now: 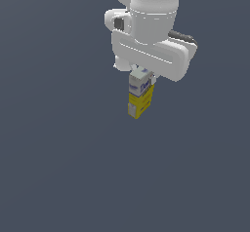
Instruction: Pick up the object and move it to a goal position.
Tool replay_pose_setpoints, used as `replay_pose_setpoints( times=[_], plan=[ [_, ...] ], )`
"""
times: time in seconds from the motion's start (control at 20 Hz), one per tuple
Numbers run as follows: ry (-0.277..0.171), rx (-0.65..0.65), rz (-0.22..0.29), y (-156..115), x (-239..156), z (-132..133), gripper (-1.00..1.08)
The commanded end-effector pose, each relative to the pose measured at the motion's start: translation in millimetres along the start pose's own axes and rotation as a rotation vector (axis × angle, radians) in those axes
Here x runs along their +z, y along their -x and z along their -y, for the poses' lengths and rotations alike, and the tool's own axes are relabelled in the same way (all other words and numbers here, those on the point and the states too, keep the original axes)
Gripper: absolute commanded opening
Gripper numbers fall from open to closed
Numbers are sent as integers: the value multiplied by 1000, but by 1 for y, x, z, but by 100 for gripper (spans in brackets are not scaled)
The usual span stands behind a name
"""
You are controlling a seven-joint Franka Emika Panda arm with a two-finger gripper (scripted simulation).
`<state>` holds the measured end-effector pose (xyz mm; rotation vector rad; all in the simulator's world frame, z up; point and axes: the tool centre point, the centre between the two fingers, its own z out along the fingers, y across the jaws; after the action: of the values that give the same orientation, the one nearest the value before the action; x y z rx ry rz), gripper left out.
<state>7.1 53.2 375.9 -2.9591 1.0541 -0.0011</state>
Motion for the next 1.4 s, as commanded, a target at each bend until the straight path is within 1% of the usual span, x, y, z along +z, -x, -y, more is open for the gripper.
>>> replay_pose_setpoints(
  times=[0.0,0.35,0.7,1.0,1.35],
  plan=[
    [1,0,1,0,-26,0,-100],
    [1,0,1,0,-87,3,-100],
    [1,0,1,-1,-132,5,-100],
    [1,0,1,-3,-160,7,-100],
    [1,0,1,-4,-178,9,-100]
  ],
)
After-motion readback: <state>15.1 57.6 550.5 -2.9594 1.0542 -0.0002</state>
